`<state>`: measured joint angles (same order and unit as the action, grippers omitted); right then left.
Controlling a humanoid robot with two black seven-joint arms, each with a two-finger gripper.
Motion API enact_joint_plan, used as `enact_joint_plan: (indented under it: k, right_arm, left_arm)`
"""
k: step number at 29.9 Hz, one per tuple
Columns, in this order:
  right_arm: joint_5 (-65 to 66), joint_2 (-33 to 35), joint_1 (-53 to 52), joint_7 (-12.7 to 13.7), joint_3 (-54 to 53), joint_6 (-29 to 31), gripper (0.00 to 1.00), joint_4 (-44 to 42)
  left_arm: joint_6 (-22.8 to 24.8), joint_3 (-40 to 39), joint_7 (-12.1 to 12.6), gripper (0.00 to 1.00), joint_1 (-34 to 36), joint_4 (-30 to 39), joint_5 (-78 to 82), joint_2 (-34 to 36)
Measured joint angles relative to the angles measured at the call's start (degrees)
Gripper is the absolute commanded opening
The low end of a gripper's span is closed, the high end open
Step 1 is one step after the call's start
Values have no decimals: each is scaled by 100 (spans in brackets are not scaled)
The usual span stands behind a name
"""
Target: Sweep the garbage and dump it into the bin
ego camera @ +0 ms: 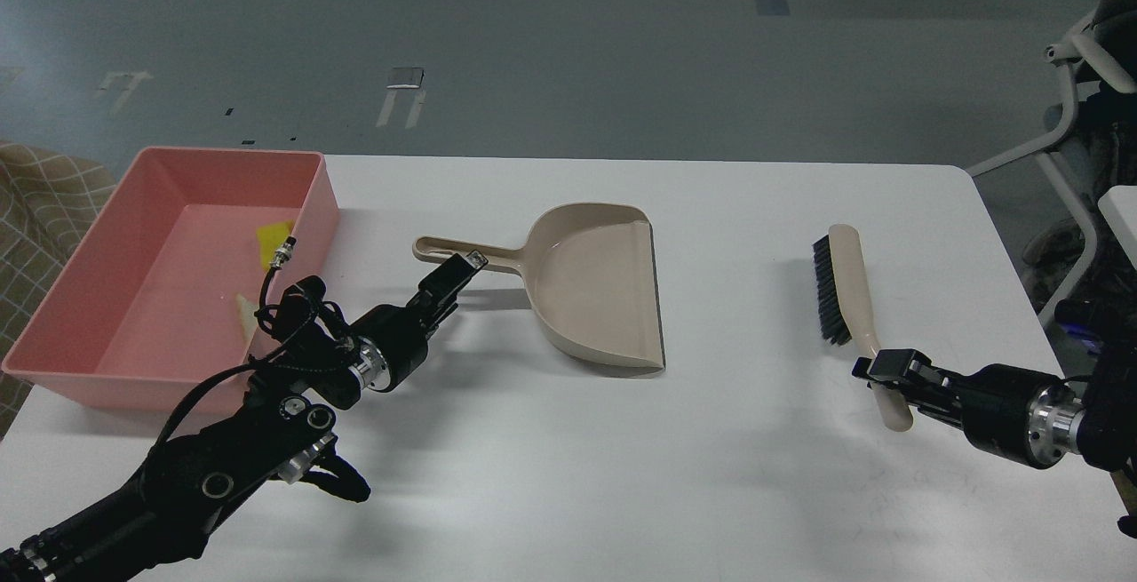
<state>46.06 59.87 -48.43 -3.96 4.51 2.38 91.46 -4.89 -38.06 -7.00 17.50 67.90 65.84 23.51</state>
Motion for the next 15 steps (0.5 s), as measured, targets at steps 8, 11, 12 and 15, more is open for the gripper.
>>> enact_joint_plan:
  k: [8,11,12,15]
  right_arm:
    - [0,-3,49,0,1,0,14,-25]
    - [-1,-7,53,0,1,0,27,-26]
    - [0,-7,53,0,1,0,30,-26]
    - [0,-6,53,7,-2,2,41,-26]
  left_arm:
    - [5,-18,-3,98,-200,301,0,254]
    - [5,-29,-3,98,-212,318,0,272]
    - [5,-35,-3,98,-212,319,0,274]
    - [7,-47,-3,98,-212,320,0,285]
